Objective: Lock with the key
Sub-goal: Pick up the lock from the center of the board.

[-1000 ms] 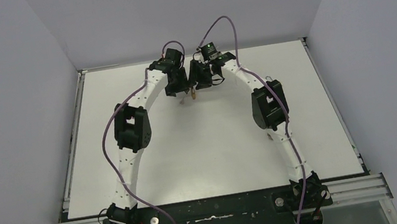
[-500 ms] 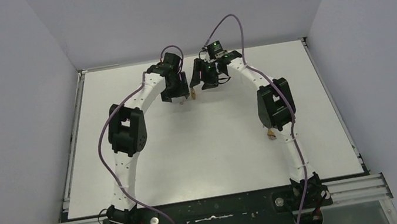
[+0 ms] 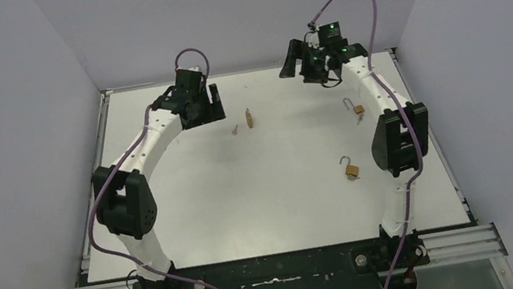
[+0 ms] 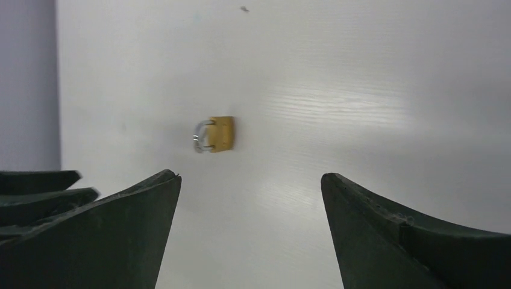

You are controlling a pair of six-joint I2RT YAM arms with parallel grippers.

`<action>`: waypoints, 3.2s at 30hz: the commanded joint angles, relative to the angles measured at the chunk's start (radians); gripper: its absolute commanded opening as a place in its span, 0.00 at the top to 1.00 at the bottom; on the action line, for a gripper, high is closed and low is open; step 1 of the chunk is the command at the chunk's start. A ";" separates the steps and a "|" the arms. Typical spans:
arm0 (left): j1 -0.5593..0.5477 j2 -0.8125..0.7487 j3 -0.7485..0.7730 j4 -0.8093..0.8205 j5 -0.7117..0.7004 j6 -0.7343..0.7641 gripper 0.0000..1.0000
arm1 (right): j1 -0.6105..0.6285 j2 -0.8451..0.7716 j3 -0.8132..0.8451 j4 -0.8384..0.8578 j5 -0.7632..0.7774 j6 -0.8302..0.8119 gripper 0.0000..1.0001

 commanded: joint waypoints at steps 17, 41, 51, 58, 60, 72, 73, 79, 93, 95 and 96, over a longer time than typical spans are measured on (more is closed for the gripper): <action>0.115 -0.475 -0.418 0.236 0.210 -0.002 0.11 | -0.317 -0.358 -0.663 0.291 0.435 -0.411 0.03; 0.136 -0.520 -0.467 0.227 0.270 0.058 0.07 | -0.366 -0.229 -0.685 0.385 0.474 -0.470 0.06; 0.150 -0.502 -0.443 0.213 0.290 0.066 0.06 | -0.364 -0.108 -0.610 0.391 0.428 -0.456 0.14; 0.154 -0.485 -0.440 0.212 0.295 0.071 0.06 | -0.360 -0.082 -0.632 0.464 0.451 -0.435 0.19; 0.155 -0.477 -0.428 0.203 0.295 0.080 0.06 | -0.357 -0.072 -0.624 0.474 0.451 -0.436 0.20; 0.167 -0.470 -0.430 0.198 0.304 0.084 0.06 | -0.340 0.003 -0.538 0.442 0.448 -0.457 0.34; 0.168 -0.472 -0.430 0.196 0.305 0.085 0.06 | -0.335 0.006 -0.531 0.433 0.457 -0.463 0.35; 0.176 -0.483 -0.438 0.195 0.312 0.087 0.06 | -0.290 -0.005 -0.532 0.401 0.533 -0.512 0.40; 0.203 -0.530 -0.474 0.193 0.341 0.085 0.06 | -0.267 -0.018 -0.522 0.312 0.554 -0.488 0.56; 0.206 -0.534 -0.478 0.193 0.343 0.083 0.06 | -0.267 -0.015 -0.521 0.305 0.549 -0.480 0.56; 0.206 -0.535 -0.478 0.193 0.344 0.083 0.06 | -0.267 -0.014 -0.522 0.303 0.548 -0.476 0.56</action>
